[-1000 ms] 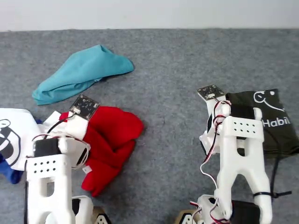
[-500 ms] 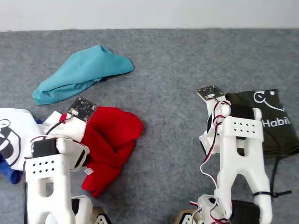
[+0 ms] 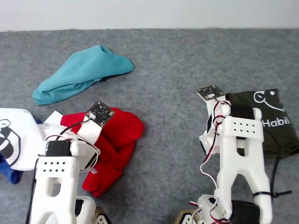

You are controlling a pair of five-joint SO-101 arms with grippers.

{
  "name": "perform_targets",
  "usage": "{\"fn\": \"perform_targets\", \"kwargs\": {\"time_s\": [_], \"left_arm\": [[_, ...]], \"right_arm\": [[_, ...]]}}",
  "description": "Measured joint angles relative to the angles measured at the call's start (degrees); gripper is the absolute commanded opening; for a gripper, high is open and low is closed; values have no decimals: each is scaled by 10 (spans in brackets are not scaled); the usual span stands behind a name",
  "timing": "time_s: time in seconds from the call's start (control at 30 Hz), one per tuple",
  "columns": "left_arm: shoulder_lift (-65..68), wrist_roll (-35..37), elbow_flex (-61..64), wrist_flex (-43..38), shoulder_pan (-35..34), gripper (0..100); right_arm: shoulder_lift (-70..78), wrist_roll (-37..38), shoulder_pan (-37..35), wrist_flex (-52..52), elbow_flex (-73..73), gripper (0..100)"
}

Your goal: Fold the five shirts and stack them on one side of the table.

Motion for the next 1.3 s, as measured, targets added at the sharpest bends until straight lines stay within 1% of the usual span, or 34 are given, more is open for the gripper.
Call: {"fn": "perform_targets", "kwargs": {"time_s": [0.33,0.47,0.6,0.7,0.8,0.87,0.97,1.03,1.13,1.23,1.3], "left_arm": [[0,0,0,-2,0,13],[0,0,-30,1,0,13],[0,2,-117,56,0,13],[0,31,-223,99,0,13],[0,50,-325,125,0,14],[-1,55,-345,134,0,15],[-1,57,-316,135,0,16],[0,59,-289,135,-4,16],[0,65,-284,121,-54,28],[0,108,-284,108,-140,97],[0,131,-287,108,-206,120]], "right_arm": [[0,0,0,0,0,274],[0,0,0,0,0,274],[0,0,0,0,0,274],[0,0,0,0,0,274],[0,0,0,0,0,276],[0,0,0,0,0,277],[0,-1,-4,-4,0,277],[-1,-2,-29,-7,-12,277],[-1,-2,-105,-10,-66,275],[3,-8,-229,11,-151,274],[27,-33,-321,27,-217,274]]}}
